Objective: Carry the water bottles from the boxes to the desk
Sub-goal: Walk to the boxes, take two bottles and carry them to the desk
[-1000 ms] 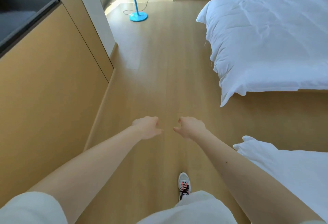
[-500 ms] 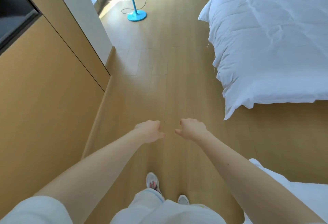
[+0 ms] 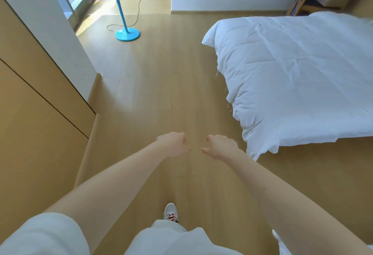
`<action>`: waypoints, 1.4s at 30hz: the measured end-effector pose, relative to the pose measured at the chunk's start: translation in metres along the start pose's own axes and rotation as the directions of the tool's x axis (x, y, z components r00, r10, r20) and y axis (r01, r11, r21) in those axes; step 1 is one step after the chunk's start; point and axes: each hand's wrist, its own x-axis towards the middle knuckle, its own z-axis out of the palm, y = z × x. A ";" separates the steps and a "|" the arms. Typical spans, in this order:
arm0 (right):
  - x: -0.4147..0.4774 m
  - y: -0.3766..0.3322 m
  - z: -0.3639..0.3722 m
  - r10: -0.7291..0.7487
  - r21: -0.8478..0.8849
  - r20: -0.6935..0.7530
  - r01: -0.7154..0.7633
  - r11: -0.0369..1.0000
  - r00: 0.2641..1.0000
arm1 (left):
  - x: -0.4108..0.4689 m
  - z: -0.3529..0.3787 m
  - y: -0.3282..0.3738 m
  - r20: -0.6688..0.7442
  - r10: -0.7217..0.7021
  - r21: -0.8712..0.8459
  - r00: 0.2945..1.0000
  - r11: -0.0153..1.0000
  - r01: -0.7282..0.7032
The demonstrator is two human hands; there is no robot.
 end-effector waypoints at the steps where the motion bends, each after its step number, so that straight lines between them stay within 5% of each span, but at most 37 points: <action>1: 0.013 -0.008 -0.010 0.000 -0.002 -0.003 0.000 1.000 1.000 | 0.011 -0.012 -0.011 0.002 0.003 0.001 1.000 1.000 -0.003; 17: 0.154 -0.068 -0.095 0.028 -0.069 0.025 -0.026 0.997 0.999 | 0.135 -0.093 -0.100 0.046 0.029 -0.017 0.999 0.999 -0.028; 27: 0.289 -0.089 -0.169 -0.093 -0.083 0.032 0.096 0.992 0.995 | 0.223 -0.177 -0.153 0.038 -0.143 0.010 0.989 0.990 0.143; 42: 0.453 -0.053 -0.283 -0.142 0.001 0.011 0.142 0.990 0.990 | 0.373 -0.299 -0.122 0.041 -0.182 0.044 0.982 0.983 0.181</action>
